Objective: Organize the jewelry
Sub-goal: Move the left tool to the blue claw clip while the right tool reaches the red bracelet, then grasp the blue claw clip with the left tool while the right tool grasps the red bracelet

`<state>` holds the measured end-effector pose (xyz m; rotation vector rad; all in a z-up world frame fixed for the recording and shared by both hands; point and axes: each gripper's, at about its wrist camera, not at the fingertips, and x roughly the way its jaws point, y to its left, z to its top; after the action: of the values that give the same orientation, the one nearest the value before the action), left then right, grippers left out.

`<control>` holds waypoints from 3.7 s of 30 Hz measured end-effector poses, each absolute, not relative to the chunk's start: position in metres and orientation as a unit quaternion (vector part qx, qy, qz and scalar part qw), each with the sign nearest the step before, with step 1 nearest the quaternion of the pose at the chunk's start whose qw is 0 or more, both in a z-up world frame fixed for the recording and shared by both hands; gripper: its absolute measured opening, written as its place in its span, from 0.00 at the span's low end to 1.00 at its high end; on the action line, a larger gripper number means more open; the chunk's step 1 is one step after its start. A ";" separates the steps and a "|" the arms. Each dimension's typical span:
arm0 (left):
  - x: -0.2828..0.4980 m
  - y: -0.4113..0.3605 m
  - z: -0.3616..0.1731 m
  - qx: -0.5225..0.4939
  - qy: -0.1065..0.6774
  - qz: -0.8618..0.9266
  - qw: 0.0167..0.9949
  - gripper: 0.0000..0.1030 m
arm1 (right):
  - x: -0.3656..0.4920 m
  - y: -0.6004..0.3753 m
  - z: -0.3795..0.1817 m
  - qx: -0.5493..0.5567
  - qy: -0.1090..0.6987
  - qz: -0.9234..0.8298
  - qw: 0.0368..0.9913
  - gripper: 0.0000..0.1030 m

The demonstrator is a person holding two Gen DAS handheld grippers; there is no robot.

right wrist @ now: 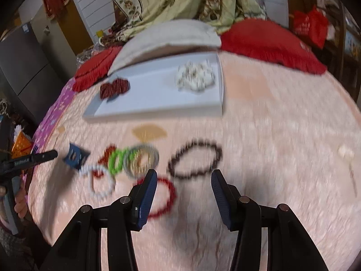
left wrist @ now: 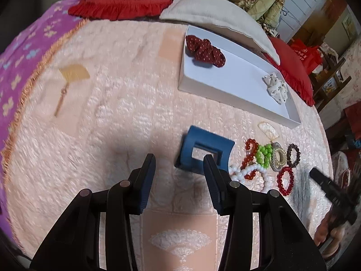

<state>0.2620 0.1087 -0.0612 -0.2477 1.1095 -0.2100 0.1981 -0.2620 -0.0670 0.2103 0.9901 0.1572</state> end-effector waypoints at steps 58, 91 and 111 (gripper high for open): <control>0.249 0.076 -0.060 -0.130 0.487 -0.110 0.857 0.05 | 0.181 -0.190 -0.095 0.023 0.455 0.086 0.886 0.08; 0.281 0.104 -0.074 -0.134 0.495 -0.128 0.849 0.50 | 0.159 -0.231 -0.077 0.130 0.479 0.089 0.863 0.08; 0.197 0.092 -0.056 -0.063 0.511 -0.173 0.840 0.44 | 0.158 -0.253 -0.086 0.147 0.490 0.094 0.854 0.34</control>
<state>0.1970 0.0925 -0.0559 -0.1342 1.0805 -0.3654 0.1583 -0.2534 -0.0864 0.3095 1.0295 0.1968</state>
